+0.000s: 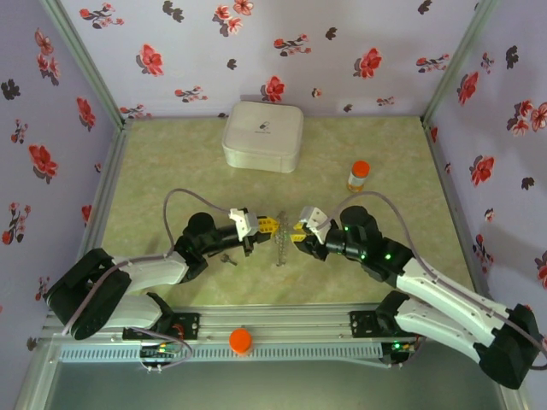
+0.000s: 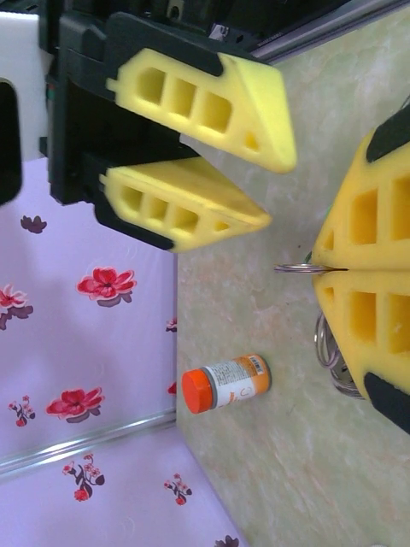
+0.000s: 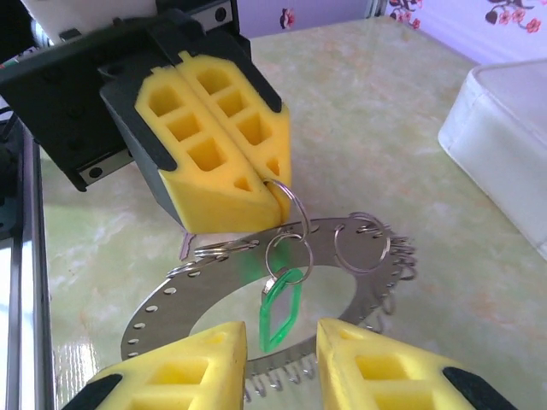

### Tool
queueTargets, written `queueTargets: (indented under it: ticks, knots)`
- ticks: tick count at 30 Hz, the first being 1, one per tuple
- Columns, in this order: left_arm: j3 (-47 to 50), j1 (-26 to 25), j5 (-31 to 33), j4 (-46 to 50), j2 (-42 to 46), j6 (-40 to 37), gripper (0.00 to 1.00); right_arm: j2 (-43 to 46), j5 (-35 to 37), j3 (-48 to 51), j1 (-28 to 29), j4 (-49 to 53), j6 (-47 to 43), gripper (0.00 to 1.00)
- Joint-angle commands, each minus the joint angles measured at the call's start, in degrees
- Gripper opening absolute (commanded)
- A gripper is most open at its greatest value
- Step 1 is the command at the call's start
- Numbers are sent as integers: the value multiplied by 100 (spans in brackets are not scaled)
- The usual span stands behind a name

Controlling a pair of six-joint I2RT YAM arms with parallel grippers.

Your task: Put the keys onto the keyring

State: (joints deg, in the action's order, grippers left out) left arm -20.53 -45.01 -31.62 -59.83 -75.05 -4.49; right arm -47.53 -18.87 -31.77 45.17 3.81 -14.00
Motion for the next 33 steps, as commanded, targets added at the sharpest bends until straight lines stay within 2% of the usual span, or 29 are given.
queueTargets:
  ticks: [1,11,17,27,33]
  knots:
    - [-55,-10,-174,-406,-3,-143,0,15,-239,-83,-43,49,-128,28]
    - [-74,-21,-385,-472,47,-117,0,-319,-980,-44,-179,-1279,392,26]
    - [-82,-17,-481,-511,-23,-95,0,-503,-1102,-62,-228,-1380,442,25]
    - [-65,-16,-564,-483,-54,-77,0,-615,-704,-111,-292,-1003,346,26]
    - [-98,-16,-607,-510,-106,-48,0,-722,-1155,-205,-321,-887,380,25]
